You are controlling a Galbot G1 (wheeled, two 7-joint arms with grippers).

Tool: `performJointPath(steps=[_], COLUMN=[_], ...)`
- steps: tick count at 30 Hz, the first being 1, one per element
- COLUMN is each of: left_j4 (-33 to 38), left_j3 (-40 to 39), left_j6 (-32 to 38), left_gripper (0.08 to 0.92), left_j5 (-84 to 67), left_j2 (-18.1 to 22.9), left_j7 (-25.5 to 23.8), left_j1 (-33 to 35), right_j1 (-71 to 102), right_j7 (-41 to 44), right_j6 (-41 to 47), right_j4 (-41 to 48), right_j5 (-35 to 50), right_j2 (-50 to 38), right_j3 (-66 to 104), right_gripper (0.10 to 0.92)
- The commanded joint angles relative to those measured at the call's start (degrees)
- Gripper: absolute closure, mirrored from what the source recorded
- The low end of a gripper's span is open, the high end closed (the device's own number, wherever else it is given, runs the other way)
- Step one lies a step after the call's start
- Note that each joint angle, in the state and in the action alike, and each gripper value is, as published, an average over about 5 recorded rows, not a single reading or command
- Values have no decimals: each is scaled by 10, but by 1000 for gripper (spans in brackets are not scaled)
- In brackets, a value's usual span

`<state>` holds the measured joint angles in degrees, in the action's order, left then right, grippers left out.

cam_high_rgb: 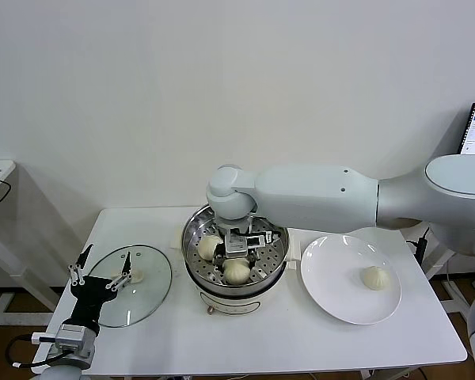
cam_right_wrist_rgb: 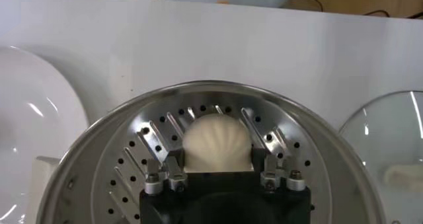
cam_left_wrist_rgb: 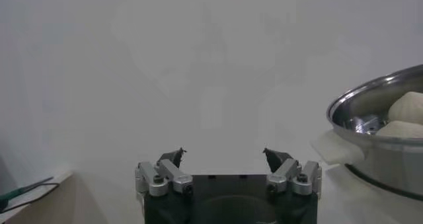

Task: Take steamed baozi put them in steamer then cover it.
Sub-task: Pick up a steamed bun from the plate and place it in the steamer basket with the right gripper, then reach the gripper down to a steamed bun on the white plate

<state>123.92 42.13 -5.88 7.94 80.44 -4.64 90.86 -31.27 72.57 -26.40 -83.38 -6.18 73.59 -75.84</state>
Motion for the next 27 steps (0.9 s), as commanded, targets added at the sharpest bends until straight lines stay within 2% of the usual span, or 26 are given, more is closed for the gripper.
performJointPath(steps=[1, 9, 16, 22, 27], left_j4=[3, 16, 22, 24, 20], left_j3=[-1, -5, -9, -12, -18], left_j6=[-1, -5, -5, -5, -12], left_gripper=[177, 177, 177, 177, 177], left_j5=[1, 1, 5, 7, 11], left_j2=[0, 0, 0, -1, 1], left_j7=[1, 2, 2, 3, 5], left_j1=[1, 5, 10, 12, 8], right_j1=[-11, -85, -67, -8, 80], right_j7=[22, 59, 66, 72, 65], right_j6=[23, 63, 185, 255, 285], right_j4=[-9, -13, 38, 86, 123], right_j5=[12, 96, 182, 167, 136], right_j2=[-32, -153, -291, -375, -409], right_j3=[33, 81, 88, 86, 138], right_gripper=[220, 203, 203, 203, 203])
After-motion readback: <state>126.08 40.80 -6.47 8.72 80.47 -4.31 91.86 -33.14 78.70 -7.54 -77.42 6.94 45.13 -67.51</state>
